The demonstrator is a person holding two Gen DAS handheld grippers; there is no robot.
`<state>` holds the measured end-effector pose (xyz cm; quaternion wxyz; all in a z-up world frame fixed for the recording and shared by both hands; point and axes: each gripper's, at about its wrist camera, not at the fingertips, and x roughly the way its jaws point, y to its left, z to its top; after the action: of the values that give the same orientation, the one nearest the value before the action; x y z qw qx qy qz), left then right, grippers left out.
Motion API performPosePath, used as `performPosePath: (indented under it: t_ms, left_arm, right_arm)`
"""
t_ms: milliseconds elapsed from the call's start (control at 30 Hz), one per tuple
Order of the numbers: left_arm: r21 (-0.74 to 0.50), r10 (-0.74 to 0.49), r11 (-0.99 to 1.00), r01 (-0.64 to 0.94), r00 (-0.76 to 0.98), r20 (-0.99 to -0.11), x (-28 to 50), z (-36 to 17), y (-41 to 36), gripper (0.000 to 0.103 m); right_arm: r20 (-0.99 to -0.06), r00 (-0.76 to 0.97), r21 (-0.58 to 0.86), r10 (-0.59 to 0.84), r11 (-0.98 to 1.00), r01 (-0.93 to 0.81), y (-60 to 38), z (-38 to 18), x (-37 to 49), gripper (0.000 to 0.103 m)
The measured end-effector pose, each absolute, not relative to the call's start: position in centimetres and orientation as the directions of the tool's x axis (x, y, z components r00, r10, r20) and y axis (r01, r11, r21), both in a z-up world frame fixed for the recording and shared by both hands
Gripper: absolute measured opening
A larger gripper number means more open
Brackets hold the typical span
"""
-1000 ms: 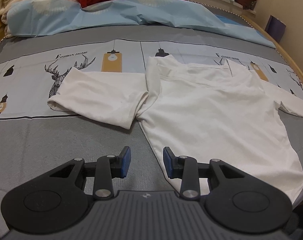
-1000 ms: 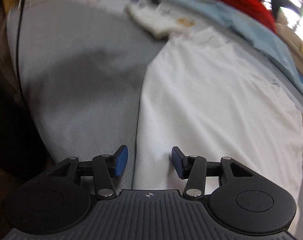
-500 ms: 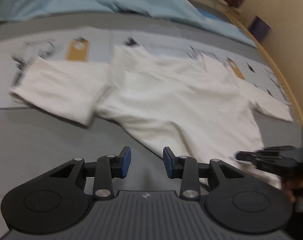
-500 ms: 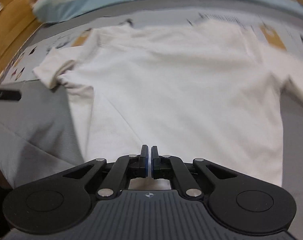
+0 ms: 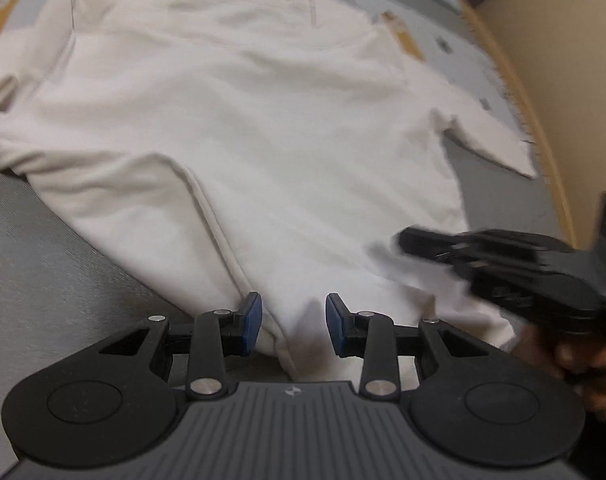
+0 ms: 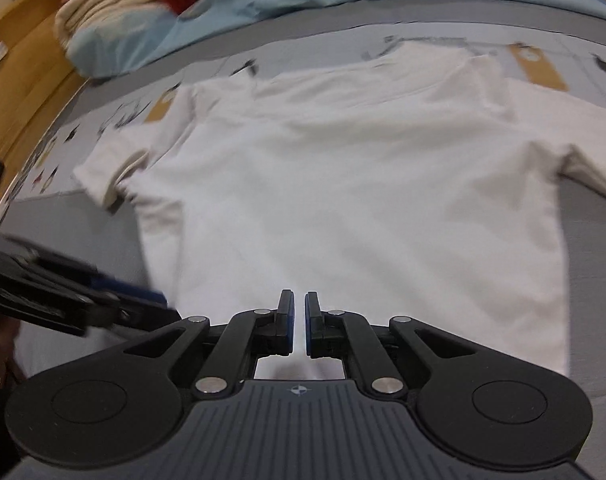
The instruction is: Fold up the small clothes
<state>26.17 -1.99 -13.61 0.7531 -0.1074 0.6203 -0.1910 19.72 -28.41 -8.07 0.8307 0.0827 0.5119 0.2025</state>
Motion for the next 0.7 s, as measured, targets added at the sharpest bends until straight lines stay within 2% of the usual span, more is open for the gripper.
performPosePath:
  t_ms: [200,233,267,300,467,700]
  left_arm:
    - [-0.320,-0.340,0.935,0.150,0.133,-0.931,26.4,-14.9,-3.7,0.035]
    - [-0.321,-0.341,0.935,0.149,0.134,-0.931,26.2,-14.8,-3.6,0.030]
    - [-0.324,-0.344,0.934,0.151,0.133,-0.930,26.1,-14.8,-3.5,0.014]
    - [-0.329,-0.350,0.931,0.161,0.132,-0.927,25.8,-14.7,-3.4,0.007]
    - [-0.315,-0.356,0.921,0.228,0.166,-0.920,23.6,-12.2,-2.2,0.005]
    - [-0.276,-0.371,0.889,0.365,0.220,-0.902,16.0,-6.8,5.8,0.005]
  right_arm:
    - [-0.809,0.461,0.345,0.364,0.930,-0.129,-32.4,-7.5,20.8,0.005]
    - [-0.810,0.468,0.347,0.354,0.932,-0.106,-33.1,-7.4,20.6,0.005]
    - [-0.812,0.473,0.346,0.342,0.935,-0.081,-33.7,-7.3,20.4,0.005]
    - [-0.816,0.475,0.342,0.329,0.938,-0.061,-34.2,-7.3,20.2,0.005]
    - [-0.859,0.447,0.281,0.249,0.960,0.007,-36.2,-7.9,18.7,0.006]
    - [-0.921,0.364,0.167,0.138,0.985,0.051,-38.2,-9.6,16.2,0.026]
